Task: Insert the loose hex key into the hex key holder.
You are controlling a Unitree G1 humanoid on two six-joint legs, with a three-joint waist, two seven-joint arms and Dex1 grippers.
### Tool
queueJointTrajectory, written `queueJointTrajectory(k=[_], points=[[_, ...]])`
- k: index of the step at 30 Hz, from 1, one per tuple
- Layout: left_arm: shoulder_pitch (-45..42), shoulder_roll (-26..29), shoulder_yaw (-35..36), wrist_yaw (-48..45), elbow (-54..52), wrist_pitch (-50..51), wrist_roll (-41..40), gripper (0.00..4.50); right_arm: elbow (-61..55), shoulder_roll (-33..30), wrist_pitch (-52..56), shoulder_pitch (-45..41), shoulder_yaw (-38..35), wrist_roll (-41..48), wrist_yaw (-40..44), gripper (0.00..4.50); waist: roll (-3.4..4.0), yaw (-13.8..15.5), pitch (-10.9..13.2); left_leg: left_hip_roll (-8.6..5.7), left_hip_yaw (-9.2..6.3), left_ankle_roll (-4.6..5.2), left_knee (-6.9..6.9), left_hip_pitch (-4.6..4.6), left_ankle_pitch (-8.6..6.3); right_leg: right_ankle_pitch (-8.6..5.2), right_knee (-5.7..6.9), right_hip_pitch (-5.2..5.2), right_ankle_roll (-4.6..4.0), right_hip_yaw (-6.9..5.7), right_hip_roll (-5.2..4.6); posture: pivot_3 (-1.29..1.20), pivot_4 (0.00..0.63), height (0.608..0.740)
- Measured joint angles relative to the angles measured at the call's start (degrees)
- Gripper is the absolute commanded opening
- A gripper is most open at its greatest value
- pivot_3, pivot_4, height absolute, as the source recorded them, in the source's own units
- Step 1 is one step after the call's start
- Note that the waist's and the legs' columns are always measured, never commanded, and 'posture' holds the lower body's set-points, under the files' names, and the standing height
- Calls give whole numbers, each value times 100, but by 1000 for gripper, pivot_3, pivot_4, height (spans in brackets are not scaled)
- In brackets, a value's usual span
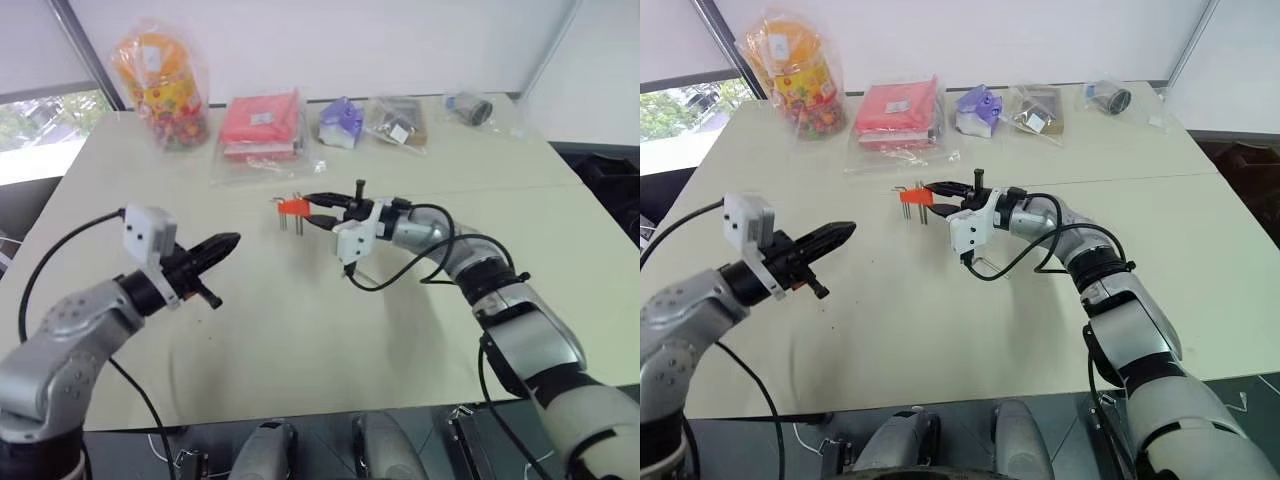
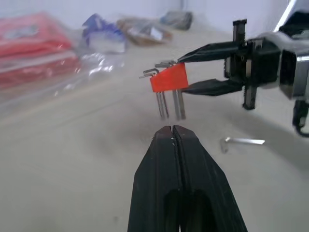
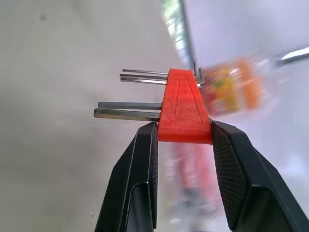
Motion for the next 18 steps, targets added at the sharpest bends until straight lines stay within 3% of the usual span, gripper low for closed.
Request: queueJointTrajectory(k=[10, 16, 18], points=[[-1821, 307, -299, -739, 1150, 610, -958, 0, -1482, -317, -117, 297, -169, -157, -627, 1025, -6, 13, 3, -4, -2, -1, 4, -3, 1, 0, 1, 2, 0, -2, 3, 0, 150, 740], [-2064, 311, -724, -977, 1355, 710, -924, 0, -1835, -353, 66, 481, -172, 42, -461, 1025, -6, -13, 3, 0, -2, -2, -2, -2, 2, 0, 2, -4, 0, 1, 5, 0, 150, 740], [-2057, 312, -749, -992, 1356, 726, -910, 539, -1891, -356, 119, 483, -172, 83, -415, 1025, -6, -6, 3, 0, -2, -2, -2, -2, 2, 0, 2, -5, 0, 0, 5, 0, 150, 740]])
